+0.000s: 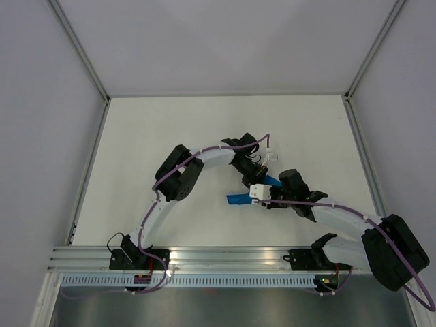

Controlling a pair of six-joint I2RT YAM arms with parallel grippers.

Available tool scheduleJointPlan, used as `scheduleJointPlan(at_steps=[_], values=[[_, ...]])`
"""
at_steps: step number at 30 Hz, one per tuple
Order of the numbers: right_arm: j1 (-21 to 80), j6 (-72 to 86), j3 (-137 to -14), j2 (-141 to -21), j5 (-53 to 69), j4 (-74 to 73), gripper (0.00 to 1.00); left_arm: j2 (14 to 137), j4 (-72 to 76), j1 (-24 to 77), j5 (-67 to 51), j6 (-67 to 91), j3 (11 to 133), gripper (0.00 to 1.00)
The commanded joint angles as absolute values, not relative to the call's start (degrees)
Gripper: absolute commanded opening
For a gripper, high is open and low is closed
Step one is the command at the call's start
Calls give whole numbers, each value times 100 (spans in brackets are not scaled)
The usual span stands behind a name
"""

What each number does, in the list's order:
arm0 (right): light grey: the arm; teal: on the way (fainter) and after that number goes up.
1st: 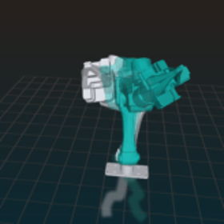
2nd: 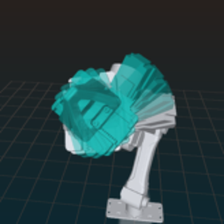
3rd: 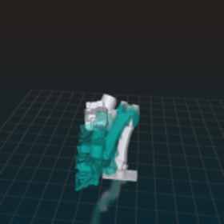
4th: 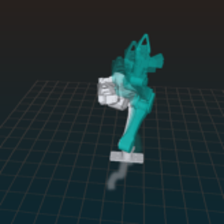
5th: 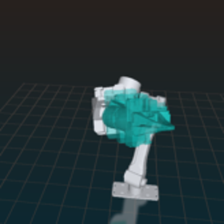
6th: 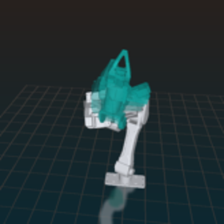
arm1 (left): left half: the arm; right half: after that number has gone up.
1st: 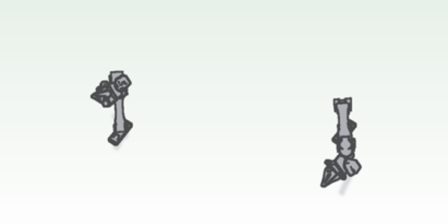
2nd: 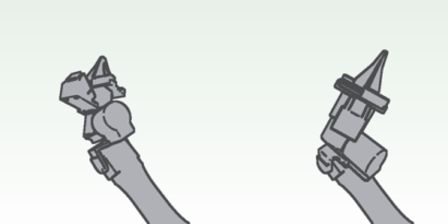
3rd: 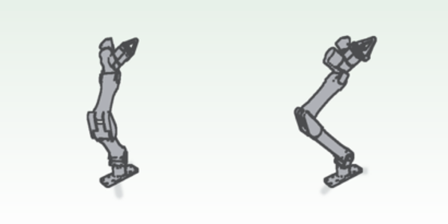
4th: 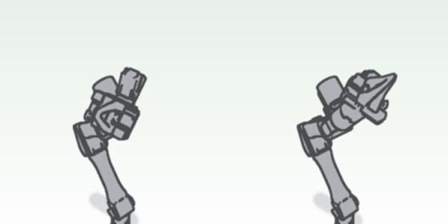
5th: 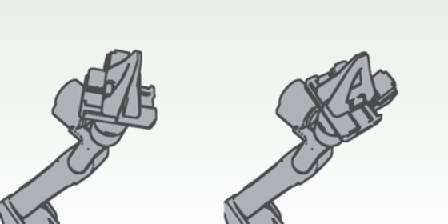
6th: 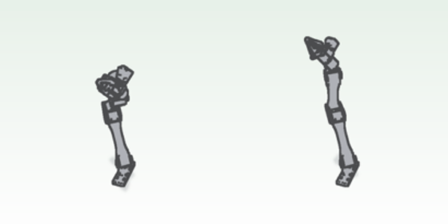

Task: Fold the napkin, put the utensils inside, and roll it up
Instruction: Roll the napkin with the utensil

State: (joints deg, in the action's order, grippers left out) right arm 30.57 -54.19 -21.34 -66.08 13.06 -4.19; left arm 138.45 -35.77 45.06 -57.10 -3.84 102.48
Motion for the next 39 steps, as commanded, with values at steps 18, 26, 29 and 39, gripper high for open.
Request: scheduleJointPlan(at_steps=[18, 26, 29, 39], values=[[2558, -6099, -4016, -8357, 2469, -3496, 23, 11972, -2164, 3754, -3420, 1124, 9161, 44], [1820, -6942, -5536, -10060, 3190, -5043, 23, 10101, -37, 3656, -1357, 1740, 6869, 45], [1626, -7110, -6107, -10686, 3278, -5571, 23, 9415, 1114, 3700, -820, 1837, 5920, 44], [1354, -7453, -7460, -12014, 3392, -6697, 24, 8621, 3102, 5307, 1238, 28, 4377, 46]])
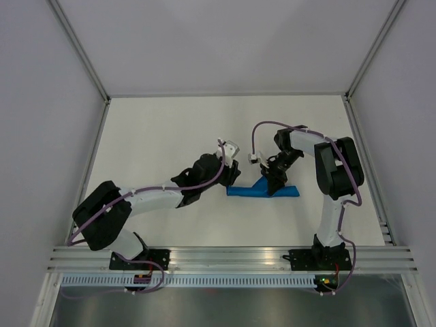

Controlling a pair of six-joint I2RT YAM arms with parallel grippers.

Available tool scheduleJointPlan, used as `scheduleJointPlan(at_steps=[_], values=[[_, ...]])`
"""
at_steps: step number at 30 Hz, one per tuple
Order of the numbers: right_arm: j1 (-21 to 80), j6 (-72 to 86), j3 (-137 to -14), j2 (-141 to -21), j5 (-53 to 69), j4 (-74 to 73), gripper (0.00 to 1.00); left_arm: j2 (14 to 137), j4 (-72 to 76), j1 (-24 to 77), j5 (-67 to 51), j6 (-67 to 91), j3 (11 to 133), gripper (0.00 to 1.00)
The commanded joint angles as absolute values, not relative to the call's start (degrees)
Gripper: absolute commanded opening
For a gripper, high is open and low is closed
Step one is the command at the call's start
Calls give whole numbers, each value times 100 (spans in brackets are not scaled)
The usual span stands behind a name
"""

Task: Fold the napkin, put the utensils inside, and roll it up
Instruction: Roll the napkin with the utensil

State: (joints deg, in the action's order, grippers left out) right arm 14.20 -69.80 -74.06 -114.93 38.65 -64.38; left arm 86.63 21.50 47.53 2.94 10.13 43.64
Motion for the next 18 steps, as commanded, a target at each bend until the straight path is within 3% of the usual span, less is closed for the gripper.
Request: scheduleJointPlan(at_steps=[1, 11, 18], values=[[1354, -7462, -7523, -12128, 3393, -6741, 23, 8709, 3120, 5474, 1335, -235, 4403, 47], [1283, -7365, -7928, -12480, 3340, -6926, 23, 10291, 2373, 6916, 1801, -2195, 5475, 51], [1266, -7269, -7954, -12551, 3270, -6864, 23, 10845, 2312, 7146, 1617, -2505, 5695, 53]])
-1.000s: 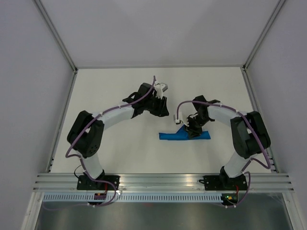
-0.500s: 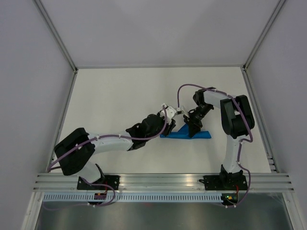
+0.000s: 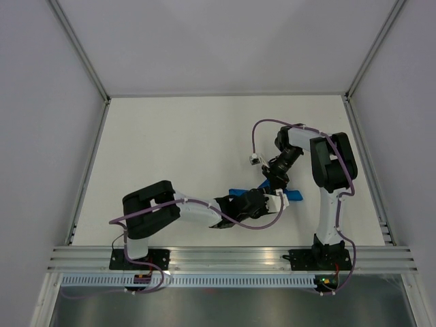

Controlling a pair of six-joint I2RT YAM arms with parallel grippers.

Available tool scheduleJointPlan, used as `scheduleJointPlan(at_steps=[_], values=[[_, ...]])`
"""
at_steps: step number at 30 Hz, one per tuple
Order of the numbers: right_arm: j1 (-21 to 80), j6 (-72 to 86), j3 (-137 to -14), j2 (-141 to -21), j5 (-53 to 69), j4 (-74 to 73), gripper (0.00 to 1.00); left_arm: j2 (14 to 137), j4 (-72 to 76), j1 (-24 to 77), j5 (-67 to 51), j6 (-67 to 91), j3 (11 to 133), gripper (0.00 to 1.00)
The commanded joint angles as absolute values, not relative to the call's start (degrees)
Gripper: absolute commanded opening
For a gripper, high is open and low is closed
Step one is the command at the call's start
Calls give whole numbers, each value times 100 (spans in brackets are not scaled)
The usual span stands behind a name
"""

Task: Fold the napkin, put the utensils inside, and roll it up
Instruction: Roll the napkin with the utensil

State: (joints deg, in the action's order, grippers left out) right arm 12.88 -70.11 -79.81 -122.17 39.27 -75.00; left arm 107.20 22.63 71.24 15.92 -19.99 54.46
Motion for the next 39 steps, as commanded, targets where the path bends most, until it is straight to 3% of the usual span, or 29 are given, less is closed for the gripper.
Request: scheduleJointPlan(at_steps=[1, 13, 15, 18, 19, 23, 25, 29, 39], values=[[1266, -7260, -7954, -12551, 3270, -6873, 23, 10872, 2285, 7180, 1556, -2522, 5713, 54], [1266, -7216, -8016, -12604, 3234, -6882, 24, 11487, 2479, 7163, 1767, -2804, 5801, 53], [1257, -7207, -8016, -12604, 3226, -6882, 23, 11531, 2408, 7146, 1618, -2821, 5792, 49], [1257, -7198, -8007, -12595, 3226, -6873, 24, 11584, 2198, 7119, 1433, -2795, 5792, 36], [1257, -7198, -7998, -12603, 3226, -6864, 25, 11601, 2128, 7102, 1337, -2769, 5801, 27], [1257, -7172, -7963, -12533, 3252, -6829, 41, 11663, 1864, 7040, 1020, -2637, 5836, 14], [1257, -7163, -7963, -12463, 3305, -6855, 54, 11690, 1635, 6996, 784, -2532, 5897, 9], [1257, -7154, -8024, -12139, 3410, -6952, 69, 11707, 1398, 6935, 501, -2400, 5968, 7], [1116, -6504, -8147, -11145, 3480, -6531, 79, 11663, 1028, 6698, 26, -2092, 6091, 6]])
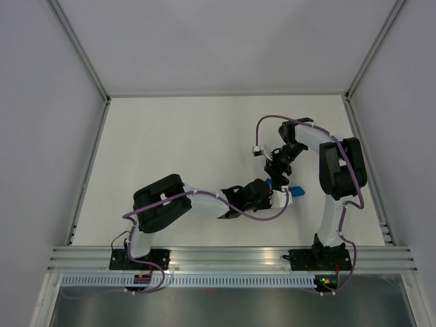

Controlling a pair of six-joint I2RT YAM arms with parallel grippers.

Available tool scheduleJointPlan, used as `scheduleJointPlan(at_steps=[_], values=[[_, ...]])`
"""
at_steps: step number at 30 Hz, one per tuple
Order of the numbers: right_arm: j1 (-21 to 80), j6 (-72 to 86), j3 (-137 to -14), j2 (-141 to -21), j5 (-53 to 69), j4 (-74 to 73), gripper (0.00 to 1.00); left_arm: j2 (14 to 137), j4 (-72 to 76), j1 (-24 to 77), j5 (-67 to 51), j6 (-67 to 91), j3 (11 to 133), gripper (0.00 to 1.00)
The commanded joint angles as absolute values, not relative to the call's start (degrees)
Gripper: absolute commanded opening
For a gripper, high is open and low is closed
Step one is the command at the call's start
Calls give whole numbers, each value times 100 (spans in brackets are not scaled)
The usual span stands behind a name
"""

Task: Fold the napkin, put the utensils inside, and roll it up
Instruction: Roll the napkin with the utensil

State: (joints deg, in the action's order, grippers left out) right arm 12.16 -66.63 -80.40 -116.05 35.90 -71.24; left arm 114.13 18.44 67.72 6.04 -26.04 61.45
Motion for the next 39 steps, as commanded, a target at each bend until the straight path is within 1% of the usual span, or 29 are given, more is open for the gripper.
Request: scheduleJointPlan(at_steps=[1, 6, 8, 13, 15, 18, 19, 21, 22, 23, 24, 28, 29, 32, 33, 39], values=[[1047, -6443, -8182, -11075, 3498, -6504, 79, 11654, 1011, 6680, -104, -2074, 6091, 6], [713, -5960, -8209, -10679, 3463, -5987, 79, 11663, 660, 6478, -430, -1899, 6248, 6], [546, -5837, -8200, -10504, 3629, -5863, 79, 11715, 432, 6399, -597, -1811, 6459, 6], [-254, -6029, -7937, -10117, 4157, -5775, 79, 11900, -245, 5933, -1379, -1354, 6802, 6], [-447, -6125, -7735, -9775, 4349, -5600, 79, 12032, -604, 5679, -1808, -1143, 7162, 7], [-711, -6231, -7069, -9107, 4395, -5092, 79, 12400, -1273, 5363, -2520, -906, 7663, 7], [-729, -6231, -6579, -8662, 4351, -4897, 79, 12558, -1527, 5283, -2688, -844, 7777, 7], [-721, -6249, -5832, -8168, 4350, -4335, 81, 12752, -1783, 5081, -3241, -704, 8111, 8], [-712, -6240, -5601, -7713, 4316, -4159, 84, 12962, -2054, 5010, -3426, -660, 8234, 8], [-703, -6232, -5390, -7508, 4272, -3983, 85, 13068, -2187, 4897, -3715, -590, 8462, 8], [-642, -6223, -5040, -7332, 4228, -3729, 86, 13148, -2336, 4843, -3874, -580, 8568, 8], [-221, -6179, -4317, -6611, 3790, -3271, 86, 13491, -2698, 4641, -4350, -519, 8894, 9], [-115, -6127, -4159, -6505, 3701, -2956, 86, 13596, -2785, 4580, -4498, -492, 8929, 9], [517, -5889, -3552, -6100, 3139, -2384, 86, 13789, -2996, 4457, -4807, -457, 9123, 9], [884, -5828, -3316, -6021, 2998, -2251, 86, 13825, -3049, 4447, -4851, -448, 9167, 9], [2011, -5686, -2655, -5625, 1978, -1328, 86, 14132, -3541, 4377, -5229, -483, 9711, 9]])
